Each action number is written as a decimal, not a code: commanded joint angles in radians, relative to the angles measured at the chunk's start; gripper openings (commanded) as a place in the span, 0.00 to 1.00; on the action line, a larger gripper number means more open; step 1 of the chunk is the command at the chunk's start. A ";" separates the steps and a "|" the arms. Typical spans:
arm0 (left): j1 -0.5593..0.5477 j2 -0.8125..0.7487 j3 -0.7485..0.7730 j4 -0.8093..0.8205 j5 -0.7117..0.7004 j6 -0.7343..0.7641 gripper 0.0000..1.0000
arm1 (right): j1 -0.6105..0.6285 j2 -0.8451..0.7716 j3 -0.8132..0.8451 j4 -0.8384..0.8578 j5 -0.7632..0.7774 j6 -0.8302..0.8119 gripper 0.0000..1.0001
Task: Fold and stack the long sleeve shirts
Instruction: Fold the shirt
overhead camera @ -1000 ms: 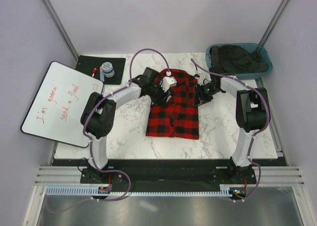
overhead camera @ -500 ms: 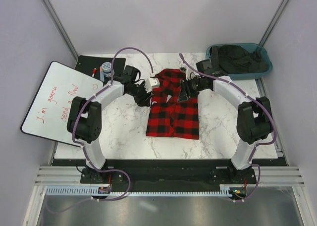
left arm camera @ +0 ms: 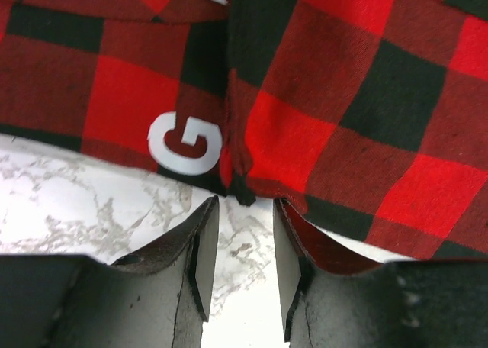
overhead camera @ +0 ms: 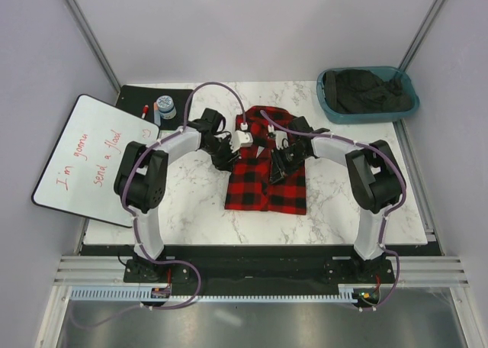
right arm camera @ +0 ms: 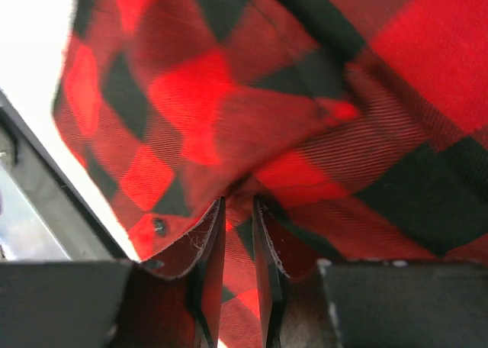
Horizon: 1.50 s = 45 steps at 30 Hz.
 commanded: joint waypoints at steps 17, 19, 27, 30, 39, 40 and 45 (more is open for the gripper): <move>-0.040 -0.096 -0.015 0.008 0.079 0.377 0.04 | 0.001 0.065 -0.023 0.054 0.093 -0.016 0.26; -0.040 -0.128 -0.057 0.007 0.121 0.574 0.02 | 0.001 0.066 -0.022 0.052 0.095 -0.016 0.26; -0.048 -0.127 -0.081 0.019 0.073 0.896 0.06 | 0.000 0.069 -0.023 0.049 0.093 -0.008 0.26; -0.052 -0.128 -0.104 0.077 0.046 0.962 0.11 | -0.002 0.066 -0.023 0.048 0.095 -0.013 0.26; -0.075 -0.145 -0.268 0.490 -0.111 1.019 0.27 | -0.002 0.071 -0.020 0.042 0.093 -0.012 0.26; -0.075 -0.139 -0.276 0.522 -0.147 1.003 0.29 | 0.000 0.069 -0.020 0.042 0.093 -0.013 0.26; -0.048 -0.139 -0.262 0.740 -0.233 0.768 0.35 | 0.000 0.062 -0.017 0.040 0.087 -0.013 0.27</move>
